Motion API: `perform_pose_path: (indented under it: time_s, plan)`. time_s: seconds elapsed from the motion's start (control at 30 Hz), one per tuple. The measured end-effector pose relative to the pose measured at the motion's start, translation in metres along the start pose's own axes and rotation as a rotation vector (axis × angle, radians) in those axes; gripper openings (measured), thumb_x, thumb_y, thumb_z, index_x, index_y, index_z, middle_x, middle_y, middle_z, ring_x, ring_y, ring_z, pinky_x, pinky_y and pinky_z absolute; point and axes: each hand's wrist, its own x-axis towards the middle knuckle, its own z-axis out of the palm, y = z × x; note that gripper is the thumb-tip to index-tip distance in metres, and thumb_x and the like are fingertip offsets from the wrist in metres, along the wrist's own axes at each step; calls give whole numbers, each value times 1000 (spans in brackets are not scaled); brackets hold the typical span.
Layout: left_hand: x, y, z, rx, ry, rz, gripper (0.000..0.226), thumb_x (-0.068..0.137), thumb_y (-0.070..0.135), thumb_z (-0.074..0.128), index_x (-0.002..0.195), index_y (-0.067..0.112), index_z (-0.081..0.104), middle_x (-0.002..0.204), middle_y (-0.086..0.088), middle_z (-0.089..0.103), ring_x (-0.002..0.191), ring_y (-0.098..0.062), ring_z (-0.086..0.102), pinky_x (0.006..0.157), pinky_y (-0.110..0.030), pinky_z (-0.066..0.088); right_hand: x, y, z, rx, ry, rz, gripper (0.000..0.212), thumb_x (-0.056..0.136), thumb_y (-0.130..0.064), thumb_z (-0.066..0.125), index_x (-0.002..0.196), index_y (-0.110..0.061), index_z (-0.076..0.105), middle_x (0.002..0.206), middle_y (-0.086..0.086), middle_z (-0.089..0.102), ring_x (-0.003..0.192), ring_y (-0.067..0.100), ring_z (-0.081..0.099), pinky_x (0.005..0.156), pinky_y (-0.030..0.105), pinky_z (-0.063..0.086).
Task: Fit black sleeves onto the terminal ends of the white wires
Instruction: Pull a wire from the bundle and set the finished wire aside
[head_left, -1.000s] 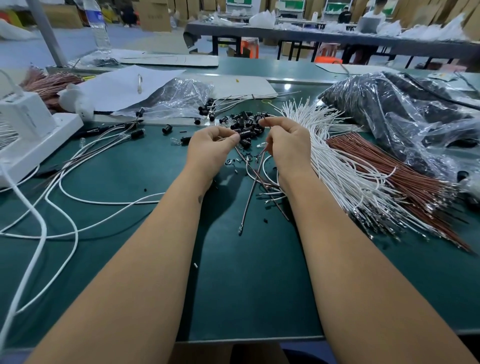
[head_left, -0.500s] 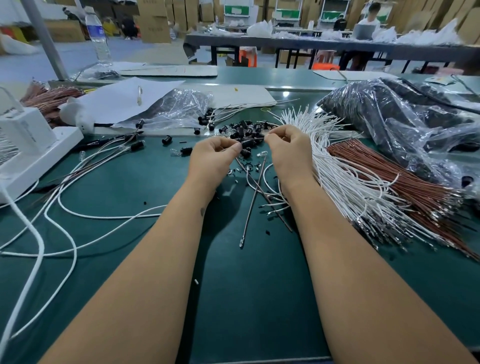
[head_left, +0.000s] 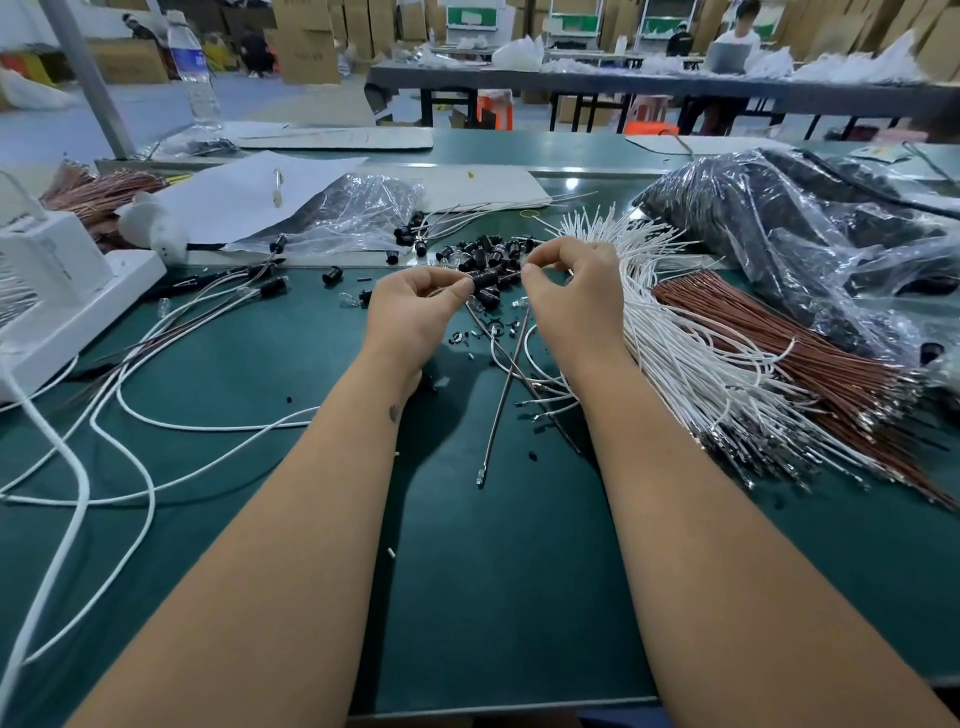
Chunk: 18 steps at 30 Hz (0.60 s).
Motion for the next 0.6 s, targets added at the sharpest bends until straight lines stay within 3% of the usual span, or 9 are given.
perform_pose_path:
  time_s: [0.1,0.2,0.27,0.33,0.43,0.5,0.6]
  plan:
    - [0,2,-1,6,-21,15,6,86,14,70,81,17,69,66,5,59,48,6,48,51,-6,40,0,1,3,-67,-27,-54,12,88,-17,64,82,-27,63,93,-10,41,73,0,49,61,4,41]
    - [0,3,-1,9,-26,48,6,86,14,70,81,18,69,53,15,53,42,6,43,48,-5,35,0,1,5,-81,-58,-96,12,90,-14,63,89,-24,71,88,-13,43,77,3,51,67,6,40]
    - [-1,2,0,46,-17,94,8,87,16,69,80,21,68,47,19,49,44,5,41,50,-5,35,1,1,7,-63,-83,-98,21,92,-9,56,99,-18,74,95,-5,56,90,13,56,80,22,46]
    - [-2,2,0,93,-14,147,11,87,18,69,79,25,66,60,19,57,57,4,46,59,-9,38,0,0,8,-6,-99,-73,31,93,-4,48,111,-14,71,107,3,67,91,12,57,85,31,48]
    - [-2,3,1,155,-19,214,7,88,18,68,83,23,66,86,2,65,77,-4,56,74,-14,44,-3,-3,8,19,-146,-86,41,92,0,45,124,-16,65,108,8,70,76,9,52,74,30,44]
    - [-2,5,2,194,-29,246,4,89,15,67,87,19,67,83,6,65,72,6,58,69,-5,43,-6,-6,9,-10,-172,-112,41,89,0,48,123,-16,66,107,6,71,88,18,60,81,32,49]
    - [-1,6,3,221,-38,272,7,90,9,63,90,14,67,82,5,67,68,12,59,67,-4,44,-9,-9,9,-37,-192,-161,30,88,-6,59,117,-12,68,108,2,71,96,15,62,87,20,45]
